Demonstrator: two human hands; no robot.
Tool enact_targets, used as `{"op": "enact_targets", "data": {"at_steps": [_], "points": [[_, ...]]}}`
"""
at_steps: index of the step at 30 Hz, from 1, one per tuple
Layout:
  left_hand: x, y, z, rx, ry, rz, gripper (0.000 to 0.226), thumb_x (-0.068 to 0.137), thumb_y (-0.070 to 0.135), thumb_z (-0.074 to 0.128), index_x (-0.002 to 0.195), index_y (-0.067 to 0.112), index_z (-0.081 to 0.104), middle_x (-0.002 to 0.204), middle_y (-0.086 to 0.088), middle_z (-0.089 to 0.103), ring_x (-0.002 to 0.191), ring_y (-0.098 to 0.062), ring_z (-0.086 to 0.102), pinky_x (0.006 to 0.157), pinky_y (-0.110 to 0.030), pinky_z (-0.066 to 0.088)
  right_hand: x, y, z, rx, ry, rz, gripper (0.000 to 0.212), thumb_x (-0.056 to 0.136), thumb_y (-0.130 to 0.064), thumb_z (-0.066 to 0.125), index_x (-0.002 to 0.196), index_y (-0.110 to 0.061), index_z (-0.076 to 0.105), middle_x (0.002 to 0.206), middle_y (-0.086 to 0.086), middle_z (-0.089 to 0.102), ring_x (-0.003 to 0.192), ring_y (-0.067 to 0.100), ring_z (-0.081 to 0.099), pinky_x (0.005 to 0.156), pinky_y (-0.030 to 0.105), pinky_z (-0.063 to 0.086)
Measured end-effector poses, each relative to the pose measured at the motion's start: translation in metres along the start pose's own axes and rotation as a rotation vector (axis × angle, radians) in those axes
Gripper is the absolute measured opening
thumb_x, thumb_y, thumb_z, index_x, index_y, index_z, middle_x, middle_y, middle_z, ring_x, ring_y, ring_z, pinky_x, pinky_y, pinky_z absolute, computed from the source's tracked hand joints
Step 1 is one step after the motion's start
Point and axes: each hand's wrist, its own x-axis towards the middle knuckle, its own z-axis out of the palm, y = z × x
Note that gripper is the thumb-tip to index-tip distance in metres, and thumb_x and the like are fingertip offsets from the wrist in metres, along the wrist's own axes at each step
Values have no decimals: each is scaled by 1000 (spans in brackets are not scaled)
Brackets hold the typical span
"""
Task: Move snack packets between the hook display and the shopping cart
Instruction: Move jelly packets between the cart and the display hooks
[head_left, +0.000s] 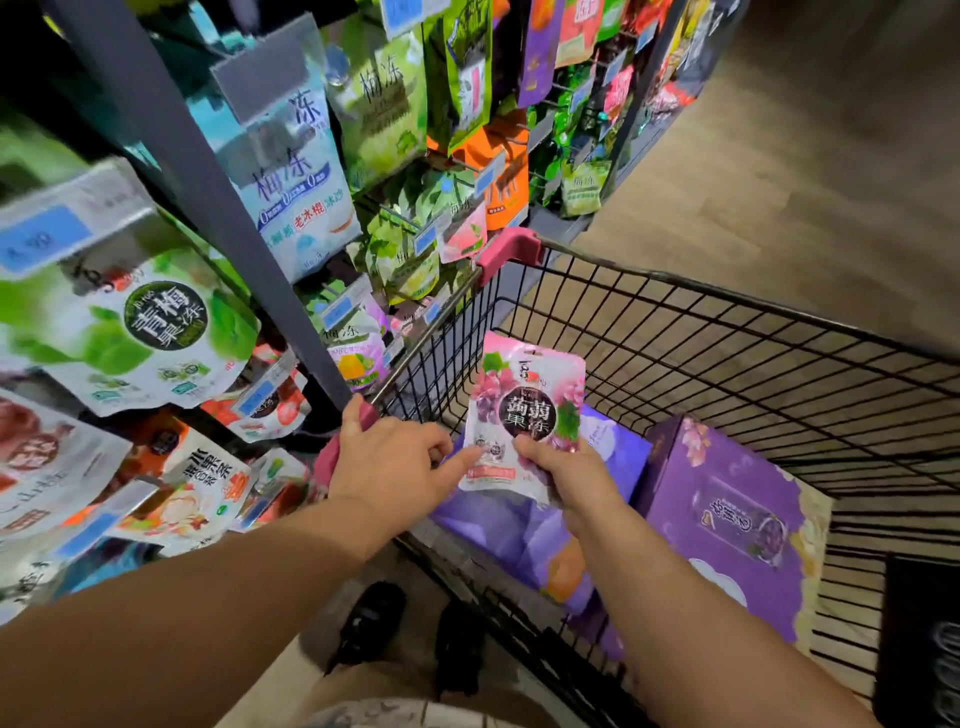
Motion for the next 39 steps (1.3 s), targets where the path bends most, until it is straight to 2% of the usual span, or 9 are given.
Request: {"op": "enact_targets", "data": {"at_steps": [6,10,13,15,20,24,28,34,39], "points": [[-5,-4,-12,-139,5,21,78,70,76,-10,72,24,49,71,7,60,92,-12,62,117,-46,-6,-46,-46,25,-111,-112,-141,16,74,-10,79,74,-15,63,56,3,63,41,8,41,50,24,25],[-9,-10,-17,-588,-97,-63,87,63,83,11,92,23,67,97,3,71,117,-14,55,119,-34,2,-71,-62,42,-139,-152,-209,16,83,-3,69,77,-14,60,54,3,64,38,7,44,44,21,26],[-22,-10,-46,-1142,-65,-206,37,84,57,59,94,23,69,88,11,72,96,-14,65,80,-16,49,-86,-76,64,-144,-205,-265,15,86,2,65,82,-11,60,52,-1,62,40,5,49,41,17,34],[-27,-17,-69,-1214,-1,-206,13,89,34,62,90,23,69,79,11,72,81,-11,67,65,-15,48,-94,-87,82,-140,-251,-296,14,86,2,64,85,-11,60,55,0,63,43,6,54,41,17,36],[-34,-45,-127,-1319,156,-202,14,91,25,62,91,13,69,72,9,71,61,2,66,55,-13,50,-114,-122,134,-135,-392,-392,10,91,-2,59,91,-11,58,56,-4,66,42,5,55,38,15,36],[-43,-72,-163,-1299,299,-244,21,87,38,65,99,20,67,97,-1,70,89,-19,66,76,-27,54,-126,-143,176,-160,-499,-446,25,91,-7,62,115,-4,56,69,-1,72,56,9,66,49,19,48],[-61,-93,-192,-1360,446,-214,1,92,22,61,92,23,61,78,10,63,69,-2,57,46,-5,43,-141,-159,216,-235,-562,-539,10,91,-7,63,101,-10,60,64,-2,69,57,8,63,55,19,47],[-79,-126,-225,-1358,588,-136,20,88,40,65,108,36,64,104,12,72,99,-12,67,89,-36,53,-158,-175,263,-262,-614,-674,8,88,-12,69,94,-16,65,69,-6,68,62,10,58,59,20,43],[-84,-145,-269,-1332,821,-147,37,86,40,66,119,24,60,109,4,70,101,-17,66,92,-39,52,-174,-193,298,-243,-676,-724,22,88,-10,68,109,-16,66,99,2,76,94,18,71,83,35,53]]}}
